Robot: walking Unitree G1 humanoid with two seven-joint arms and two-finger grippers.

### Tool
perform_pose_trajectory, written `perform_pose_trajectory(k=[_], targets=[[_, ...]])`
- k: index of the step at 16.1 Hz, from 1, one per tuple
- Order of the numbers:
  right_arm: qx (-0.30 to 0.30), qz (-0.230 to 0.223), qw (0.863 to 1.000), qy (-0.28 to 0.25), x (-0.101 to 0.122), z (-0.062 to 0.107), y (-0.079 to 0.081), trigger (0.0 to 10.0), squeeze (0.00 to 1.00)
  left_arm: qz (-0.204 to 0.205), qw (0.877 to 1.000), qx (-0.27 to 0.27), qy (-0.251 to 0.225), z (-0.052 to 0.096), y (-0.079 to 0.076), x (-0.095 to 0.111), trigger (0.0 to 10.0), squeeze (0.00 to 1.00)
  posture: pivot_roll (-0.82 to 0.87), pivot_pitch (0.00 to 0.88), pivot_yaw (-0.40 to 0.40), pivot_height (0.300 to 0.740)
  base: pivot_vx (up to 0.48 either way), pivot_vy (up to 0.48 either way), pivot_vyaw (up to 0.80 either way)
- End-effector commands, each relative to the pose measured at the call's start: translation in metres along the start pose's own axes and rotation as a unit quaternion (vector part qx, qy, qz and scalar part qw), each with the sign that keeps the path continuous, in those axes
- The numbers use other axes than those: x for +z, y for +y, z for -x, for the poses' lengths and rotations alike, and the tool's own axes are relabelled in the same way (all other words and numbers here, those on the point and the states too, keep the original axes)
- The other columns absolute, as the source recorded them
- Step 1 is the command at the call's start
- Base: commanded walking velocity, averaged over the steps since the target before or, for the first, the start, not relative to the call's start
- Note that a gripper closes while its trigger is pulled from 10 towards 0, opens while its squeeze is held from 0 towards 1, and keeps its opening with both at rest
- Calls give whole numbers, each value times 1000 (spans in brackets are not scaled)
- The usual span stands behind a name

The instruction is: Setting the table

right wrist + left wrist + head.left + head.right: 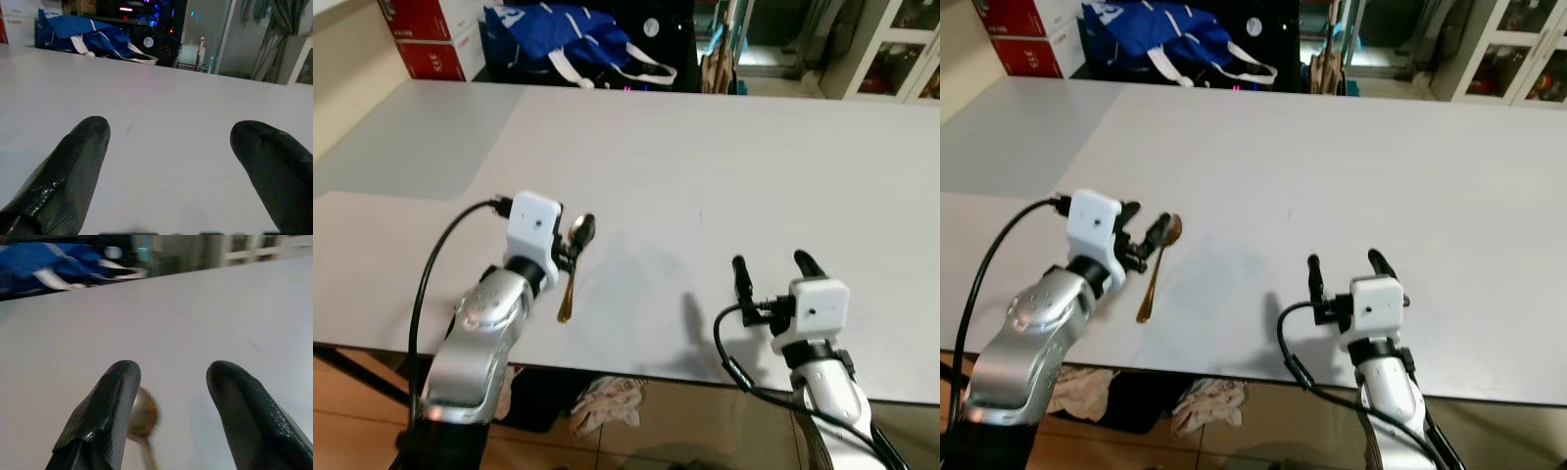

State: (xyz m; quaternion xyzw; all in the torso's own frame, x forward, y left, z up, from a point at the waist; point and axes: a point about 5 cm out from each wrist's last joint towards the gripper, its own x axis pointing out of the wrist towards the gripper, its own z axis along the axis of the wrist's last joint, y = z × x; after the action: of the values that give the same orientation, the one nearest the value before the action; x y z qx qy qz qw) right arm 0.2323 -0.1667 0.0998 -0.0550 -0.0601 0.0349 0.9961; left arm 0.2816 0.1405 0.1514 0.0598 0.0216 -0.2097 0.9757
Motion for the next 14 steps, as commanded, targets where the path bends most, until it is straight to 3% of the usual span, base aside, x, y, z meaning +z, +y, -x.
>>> perform_pose_trajectory(k=[1,5,6,7,9,11,13,14], targets=[[-3,-7,1000,-4,1,-3,-3,10000,8,-6,999,-31,-15,2,-3,4,10000,0,-93,0,18,740,0,0,0],[-6,-12,1000,-3,-1,-6,-6,10000,8,2,999,-20,-31,7,0,3,10000,0,-96,0,24,740,0,0,0],[-9,-13,1000,-2,-2,-5,-6,10000,12,1,999,6,-35,13,4,0,10000,0,-102,0,27,740,0,0,0],[-23,-12,1000,-2,-4,-1,-10,10000,4,-25,994,95,-42,28,19,-11,10000,0,-105,0,30,740,0,0,0],[-29,-3,1000,1,-7,4,-11,10000,8,-36,988,150,-23,37,25,-28,10000,0,-109,0,29,740,0,0,0],[-24,-4,1000,3,-11,10,-12,10000,20,-48,990,132,1,38,14,-43,10000,0,-111,0,22,740,0,0,0],[-16,-22,1000,4,-17,14,-12,10000,16,-29,995,99,6,38,4,-49,10000,0,-105,0,17,740,0,0,0],[-14,-17,1000,8,-19,19,-14,10000,4,-37,995,89,10,48,1,-52,10000,0,-103,0,12,740,0,0,0]])
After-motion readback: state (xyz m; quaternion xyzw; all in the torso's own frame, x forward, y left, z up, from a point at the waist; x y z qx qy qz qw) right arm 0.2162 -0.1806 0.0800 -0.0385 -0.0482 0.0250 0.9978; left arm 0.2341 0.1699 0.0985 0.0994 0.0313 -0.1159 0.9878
